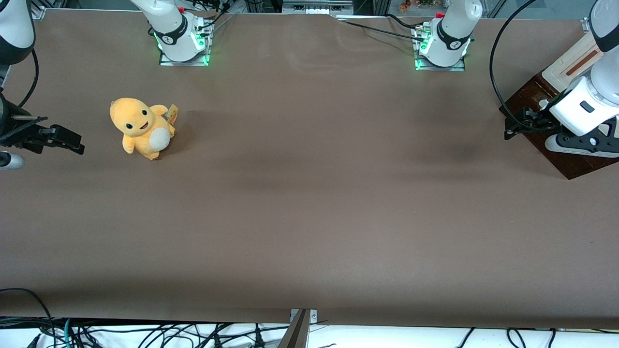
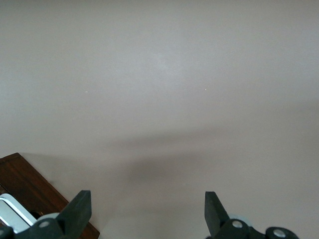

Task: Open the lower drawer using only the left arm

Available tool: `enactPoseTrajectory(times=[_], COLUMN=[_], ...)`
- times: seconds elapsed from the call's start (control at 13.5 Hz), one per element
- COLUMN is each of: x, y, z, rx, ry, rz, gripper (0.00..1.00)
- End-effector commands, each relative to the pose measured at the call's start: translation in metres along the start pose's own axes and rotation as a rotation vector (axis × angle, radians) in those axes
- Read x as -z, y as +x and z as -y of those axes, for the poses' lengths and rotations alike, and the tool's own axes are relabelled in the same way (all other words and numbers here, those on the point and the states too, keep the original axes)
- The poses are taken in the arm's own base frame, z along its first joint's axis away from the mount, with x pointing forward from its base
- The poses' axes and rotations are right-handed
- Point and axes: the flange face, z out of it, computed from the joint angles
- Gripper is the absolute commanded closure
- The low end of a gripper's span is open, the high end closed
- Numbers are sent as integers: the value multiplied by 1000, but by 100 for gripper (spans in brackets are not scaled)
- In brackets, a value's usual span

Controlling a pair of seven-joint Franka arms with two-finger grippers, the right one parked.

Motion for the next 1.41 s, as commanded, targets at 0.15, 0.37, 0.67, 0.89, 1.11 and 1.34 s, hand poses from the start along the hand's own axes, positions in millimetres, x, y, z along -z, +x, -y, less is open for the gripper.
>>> enactPoseTrajectory(times=[0.15,0.37,0.67,0.89,1.11,1.34], x=[6,4,-6,-19,-20,-21], y=[4,4,4,5,4,2], z=[1,2,1,6,6,1], rx=[4,8,3,20,22,19], ry=[14,12,4,-70,-71,-53], rz=[4,7,51,99,102,125], gripper=[0,0,0,0,0,0])
